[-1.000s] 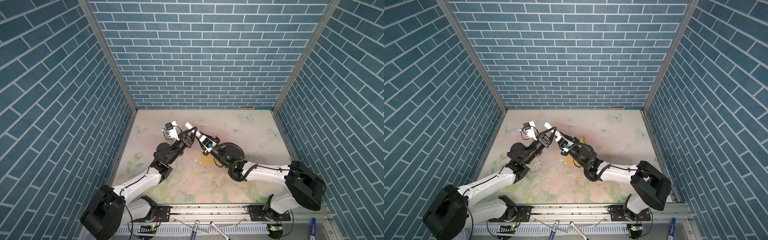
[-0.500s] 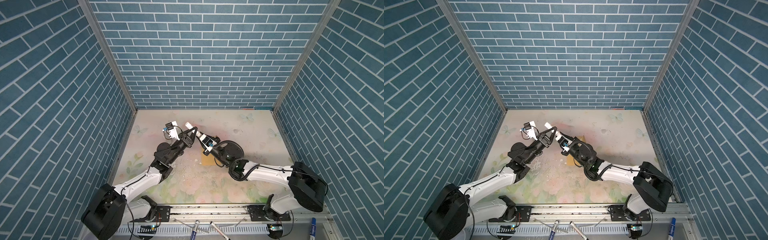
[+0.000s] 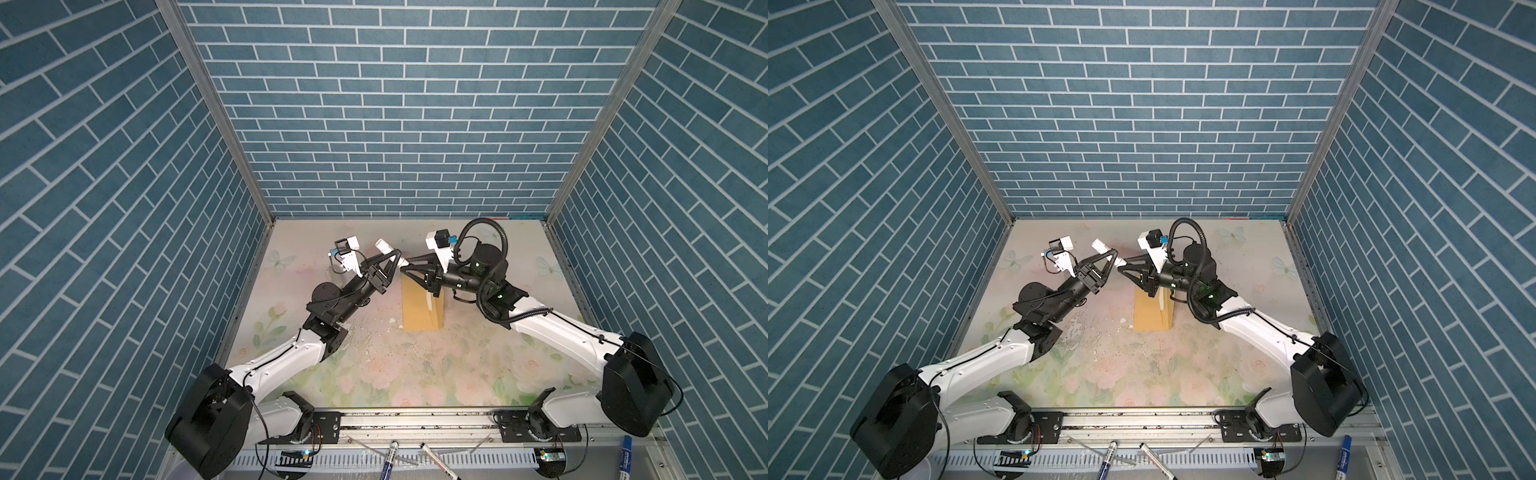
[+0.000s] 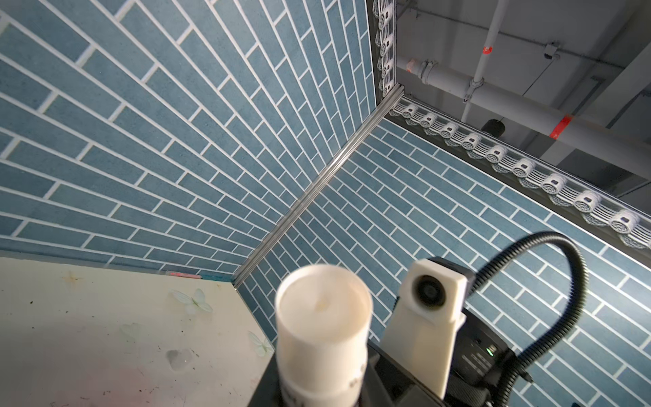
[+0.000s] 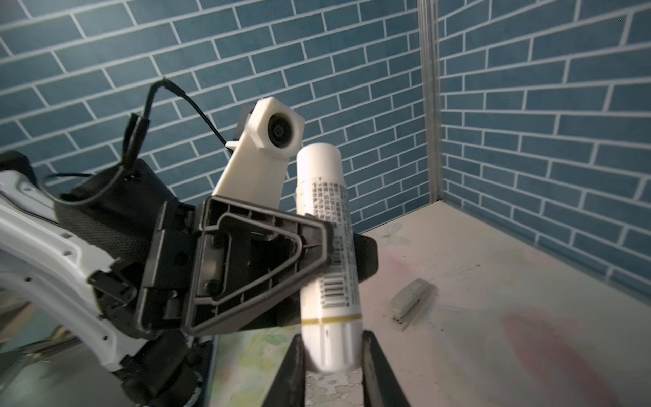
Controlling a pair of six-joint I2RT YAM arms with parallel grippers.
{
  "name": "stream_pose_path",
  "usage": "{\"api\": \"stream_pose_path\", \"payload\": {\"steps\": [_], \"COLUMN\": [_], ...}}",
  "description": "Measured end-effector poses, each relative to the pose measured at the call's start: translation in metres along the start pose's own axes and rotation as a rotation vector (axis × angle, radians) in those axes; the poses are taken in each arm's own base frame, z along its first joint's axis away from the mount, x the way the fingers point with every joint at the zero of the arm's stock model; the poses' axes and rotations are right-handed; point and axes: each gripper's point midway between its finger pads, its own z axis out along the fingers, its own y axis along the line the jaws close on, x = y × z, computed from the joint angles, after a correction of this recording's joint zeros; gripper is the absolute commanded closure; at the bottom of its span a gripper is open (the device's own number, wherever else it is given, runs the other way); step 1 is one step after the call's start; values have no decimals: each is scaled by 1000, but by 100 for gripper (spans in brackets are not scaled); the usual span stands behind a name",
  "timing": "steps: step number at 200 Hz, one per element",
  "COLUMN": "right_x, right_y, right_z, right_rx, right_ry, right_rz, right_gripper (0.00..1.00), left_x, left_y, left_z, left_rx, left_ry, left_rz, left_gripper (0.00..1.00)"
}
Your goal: Place the letter into the envelope and seal it
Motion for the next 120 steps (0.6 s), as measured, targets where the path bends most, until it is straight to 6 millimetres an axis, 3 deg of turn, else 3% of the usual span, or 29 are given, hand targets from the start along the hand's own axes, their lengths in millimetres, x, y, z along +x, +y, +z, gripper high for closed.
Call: {"api": "stream_pose_path", "payload": {"steps": [46,86,120], "right_x": [6,6,4], "right_y": [-4,-4,-5], "right_z": [3,4,5], "right_rx": [-183,-243,-236], "right_ry": [35,46,36], "right_rz": [241,312,308], "right_gripper": [100,100,65], "left_x": [2,1,-1], "left_y": [6,7,7], "left_z": [0,-1,-1], "left_rx": [-23,-29,-34], "left_ry": [13,10,-1], "left_rz": [17,19,10], "left_gripper": [100,100,100]}}
